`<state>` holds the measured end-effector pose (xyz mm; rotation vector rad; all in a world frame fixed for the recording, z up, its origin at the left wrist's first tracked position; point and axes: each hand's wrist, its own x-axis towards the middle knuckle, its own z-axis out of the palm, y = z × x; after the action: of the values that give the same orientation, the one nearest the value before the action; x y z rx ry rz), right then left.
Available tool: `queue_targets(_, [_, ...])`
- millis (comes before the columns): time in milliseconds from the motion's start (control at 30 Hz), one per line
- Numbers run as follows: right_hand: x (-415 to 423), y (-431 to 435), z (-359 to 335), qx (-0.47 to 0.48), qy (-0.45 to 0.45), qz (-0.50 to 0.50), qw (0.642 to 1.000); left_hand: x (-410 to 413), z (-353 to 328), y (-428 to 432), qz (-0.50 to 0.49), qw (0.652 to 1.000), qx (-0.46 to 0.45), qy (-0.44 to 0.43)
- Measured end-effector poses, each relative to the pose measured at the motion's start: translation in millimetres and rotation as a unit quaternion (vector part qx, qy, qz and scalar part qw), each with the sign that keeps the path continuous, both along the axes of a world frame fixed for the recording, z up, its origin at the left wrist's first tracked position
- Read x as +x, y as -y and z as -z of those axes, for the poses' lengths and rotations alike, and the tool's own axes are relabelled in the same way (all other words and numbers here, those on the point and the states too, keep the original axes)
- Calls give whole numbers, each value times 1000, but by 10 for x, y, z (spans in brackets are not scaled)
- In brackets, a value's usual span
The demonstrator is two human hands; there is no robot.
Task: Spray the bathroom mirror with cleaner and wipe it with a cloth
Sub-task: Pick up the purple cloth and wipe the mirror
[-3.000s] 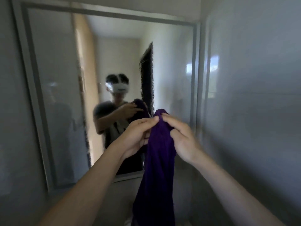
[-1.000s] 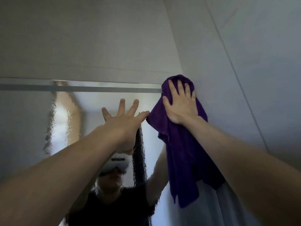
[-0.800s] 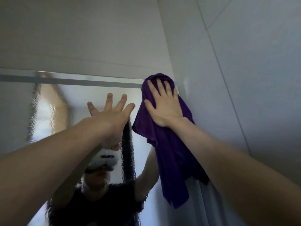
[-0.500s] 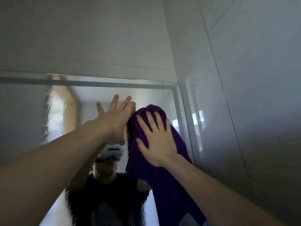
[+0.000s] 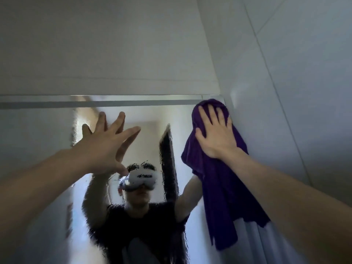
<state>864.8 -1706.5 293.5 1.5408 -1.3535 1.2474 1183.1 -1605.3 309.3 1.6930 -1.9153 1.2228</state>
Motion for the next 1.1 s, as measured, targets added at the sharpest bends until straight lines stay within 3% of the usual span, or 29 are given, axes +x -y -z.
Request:
queue_targets(100, [319, -19, -412, -12, 0, -14, 1000, 0, -11, 24, 5, 1000, -3, -1])
queue_targets(233, [880, -127, -492, -31, -67, -43, 996, -24, -2, 11, 12, 1000, -14, -16])
queue_targets(633, [1132, -321, 943, 1, -230, -78, 970, -4, 0, -47, -3, 1000, -2, -4])
queue_targets(867, [407, -231, 1213, 27, -204, -52, 977, 4, 15, -28, -11, 1000, -7, 10])
queue_targets(1100, [-213, -120, 763, 38, -115, -2, 993, 8, 3, 13, 11, 1000, -10, -9])
